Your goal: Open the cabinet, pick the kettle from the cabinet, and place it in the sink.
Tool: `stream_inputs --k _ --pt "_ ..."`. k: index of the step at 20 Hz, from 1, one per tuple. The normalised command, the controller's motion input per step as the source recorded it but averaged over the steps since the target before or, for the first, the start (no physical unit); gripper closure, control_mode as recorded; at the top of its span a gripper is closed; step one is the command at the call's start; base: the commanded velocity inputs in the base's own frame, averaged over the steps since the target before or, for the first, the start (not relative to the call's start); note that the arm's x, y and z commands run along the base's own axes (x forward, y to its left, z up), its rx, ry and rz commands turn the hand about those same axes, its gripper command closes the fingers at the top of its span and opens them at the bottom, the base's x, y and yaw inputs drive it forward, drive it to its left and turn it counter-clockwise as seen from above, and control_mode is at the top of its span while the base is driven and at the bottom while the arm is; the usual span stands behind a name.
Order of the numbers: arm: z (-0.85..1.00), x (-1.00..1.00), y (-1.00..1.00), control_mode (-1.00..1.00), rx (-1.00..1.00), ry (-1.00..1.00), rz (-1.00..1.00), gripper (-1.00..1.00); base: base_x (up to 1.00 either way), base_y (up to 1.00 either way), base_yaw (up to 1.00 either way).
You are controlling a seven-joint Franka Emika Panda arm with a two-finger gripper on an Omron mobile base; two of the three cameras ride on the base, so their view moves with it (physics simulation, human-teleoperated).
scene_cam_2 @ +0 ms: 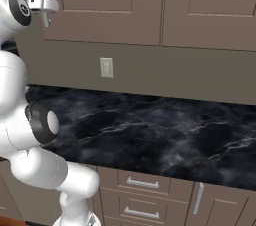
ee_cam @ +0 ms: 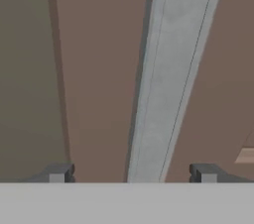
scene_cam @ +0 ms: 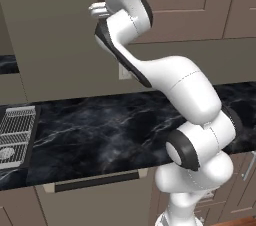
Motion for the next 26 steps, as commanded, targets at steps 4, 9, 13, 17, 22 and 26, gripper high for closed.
stream_inputs --k 4,9,13,17,22,26 --pt "-0.04 0.32 0.00 -1.00 0.00 0.00 -0.02 -1.00 0.00 0.00 0.00" --pt "-0.08 0.23 0.01 -1.00 0.00 0.00 -0.02 1.00 0.00 0.00 0.00" --pt "-0.13 0.11 -0.07 -1.00 0.06 0.00 -0.01 1.00 0.00 0.00 0.00" --pt "-0.17 0.04 -0.13 -1.00 0.12 0.00 0.00 1.00 0.00 0.00 0.00" --pt "-0.19 -0.04 -0.13 -1.00 0.21 0.00 0.00 1.00 0.00 0.00 0.00" --pt "-0.23 -0.13 -0.01 -1.00 0.22 -0.08 0.00 1.00 0.00 0.00 0.00"
